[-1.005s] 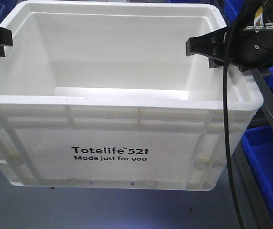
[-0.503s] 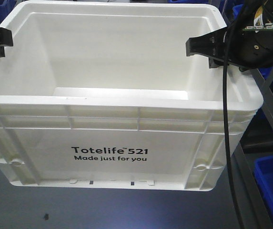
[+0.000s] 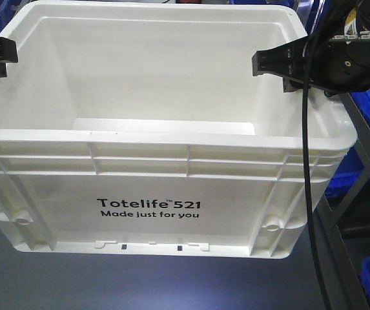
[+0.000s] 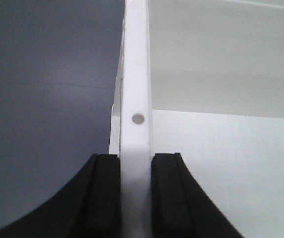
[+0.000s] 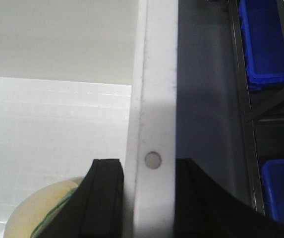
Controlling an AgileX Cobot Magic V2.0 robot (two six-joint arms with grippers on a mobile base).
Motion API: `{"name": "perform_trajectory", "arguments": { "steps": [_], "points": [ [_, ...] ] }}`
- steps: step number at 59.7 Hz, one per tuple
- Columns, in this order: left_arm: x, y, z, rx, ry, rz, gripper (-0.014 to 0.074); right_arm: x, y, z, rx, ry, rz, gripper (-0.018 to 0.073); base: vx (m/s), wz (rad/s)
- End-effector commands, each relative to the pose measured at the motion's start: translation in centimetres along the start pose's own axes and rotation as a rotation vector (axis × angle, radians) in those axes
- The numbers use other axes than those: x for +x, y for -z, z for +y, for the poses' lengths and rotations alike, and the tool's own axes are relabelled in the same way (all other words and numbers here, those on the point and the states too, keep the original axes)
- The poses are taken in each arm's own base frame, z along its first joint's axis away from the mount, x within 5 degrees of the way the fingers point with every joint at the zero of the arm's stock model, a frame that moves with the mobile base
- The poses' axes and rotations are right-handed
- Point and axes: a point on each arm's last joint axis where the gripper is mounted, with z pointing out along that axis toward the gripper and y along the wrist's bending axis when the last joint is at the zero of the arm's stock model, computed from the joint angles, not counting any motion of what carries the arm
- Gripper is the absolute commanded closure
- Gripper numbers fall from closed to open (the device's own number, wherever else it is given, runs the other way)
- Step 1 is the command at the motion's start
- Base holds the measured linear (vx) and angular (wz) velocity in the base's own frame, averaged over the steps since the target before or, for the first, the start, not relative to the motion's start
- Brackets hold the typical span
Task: Place moving items into box and shelve
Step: 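Hold the tote steady with both grippers as the base aligns with the roller shelf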
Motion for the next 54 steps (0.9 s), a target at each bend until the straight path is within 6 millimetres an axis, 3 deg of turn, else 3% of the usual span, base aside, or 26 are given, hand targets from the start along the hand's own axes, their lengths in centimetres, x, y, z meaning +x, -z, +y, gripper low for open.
{"name": "perform_trajectory", "arguments": {
  "steps": [1,27,54],
  "points": [
    [-2.02,2.45,-0.13,0.044,-0.017,-0.207,0.0438,-1.5,2.52,-1.29,0.026,0.025,-0.179,0.0423,0.31,0.01],
    [-2.02,2.42,-0.14,0.043,-0.017,-0.206,0.0438,-1.5,2.52,-1.29,0.026,0.025,-0.179,0.0423,0.27,0.12],
    [-2.02,2.42,-0.14,0.043,-0.017,-0.206,0.0438,-1.5,2.52,-1.29,0.026,0.025,-0.179,0.0423,0.18,0.42]
  ]
}}
